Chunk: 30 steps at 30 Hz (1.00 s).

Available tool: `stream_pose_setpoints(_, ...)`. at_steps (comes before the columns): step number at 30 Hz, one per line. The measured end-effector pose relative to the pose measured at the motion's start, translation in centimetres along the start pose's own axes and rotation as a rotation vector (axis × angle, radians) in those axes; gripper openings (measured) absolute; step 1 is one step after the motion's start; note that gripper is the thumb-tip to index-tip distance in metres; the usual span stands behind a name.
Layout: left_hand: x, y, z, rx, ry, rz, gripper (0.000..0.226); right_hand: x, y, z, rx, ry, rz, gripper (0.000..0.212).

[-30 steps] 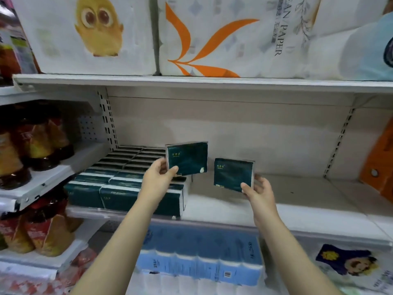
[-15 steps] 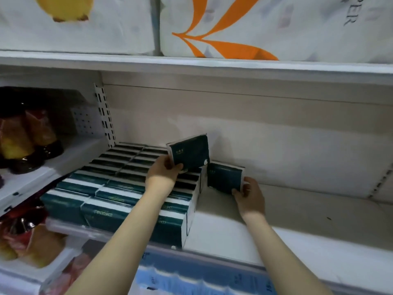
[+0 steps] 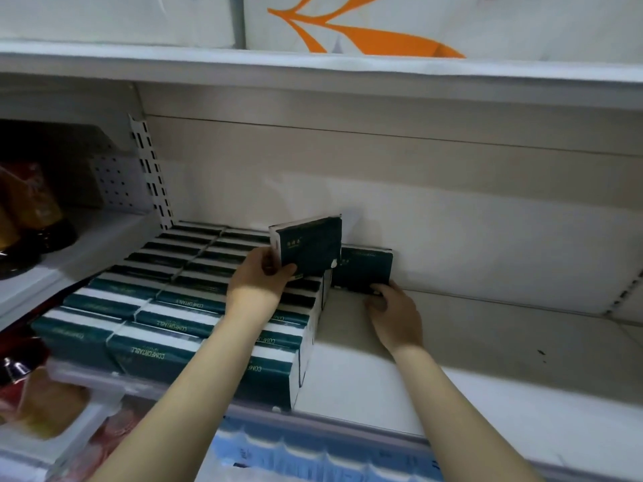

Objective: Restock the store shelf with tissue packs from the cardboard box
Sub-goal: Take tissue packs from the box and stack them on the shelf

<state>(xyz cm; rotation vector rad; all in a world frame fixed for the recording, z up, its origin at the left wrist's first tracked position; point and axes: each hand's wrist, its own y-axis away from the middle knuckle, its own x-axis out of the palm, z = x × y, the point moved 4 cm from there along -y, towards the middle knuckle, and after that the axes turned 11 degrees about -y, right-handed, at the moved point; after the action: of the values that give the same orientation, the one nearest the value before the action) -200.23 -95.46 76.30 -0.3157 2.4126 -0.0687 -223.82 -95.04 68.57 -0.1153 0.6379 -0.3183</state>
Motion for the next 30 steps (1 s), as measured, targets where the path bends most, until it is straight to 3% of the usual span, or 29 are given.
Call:
stream_pose_setpoints(4,0.1,0.0,0.2,0.002,0.035,0.009,0.031,0.3,0.3,0.4,0.034,0.245,0.137,0.055)
stream_pose_setpoints(10,0.4,-0.2,0.4,0.013,0.080,0.008,0.029,0.4,0.5,0.9,0.058,0.273,0.167,0.055)
stream_pose_setpoints(13,0.2,-0.1,0.3,0.000,0.193,0.011,0.032,-0.1,0.3,0.8,0.089,0.049,0.085,0.046)
stream_pose_setpoints(17,-0.3,0.4,0.0,0.007,0.358,0.013,0.029,-2.3,0.9,1.9,0.072,-0.409,-0.177,0.038)
stream_pose_setpoints(19,-0.3,0.7,-0.4,0.041,0.362,0.068,0.023,-3.3,1.3,3.7,0.030,-0.558,-0.138,0.040)
stream_pose_setpoints(22,0.5,0.9,-0.4,0.128,0.158,0.169,0.022,-3.8,1.4,6.7,0.032,-0.770,0.139,0.060)
stream_pose_setpoints(24,0.8,1.0,-0.3,0.168,0.037,0.211,0.034,-3.7,1.5,7.7,0.010,-0.785,0.251,0.048)
stream_pose_setpoints(26,0.8,1.1,-0.3,0.174,0.001,0.232,0.038,-3.9,1.4,7.4,0.006,-0.812,0.217,0.040)
stream_pose_setpoints(30,0.5,1.5,-0.6,0.190,-0.031,0.214,0.041,-5.7,1.5,4.4,0.081,-1.003,0.013,0.046)
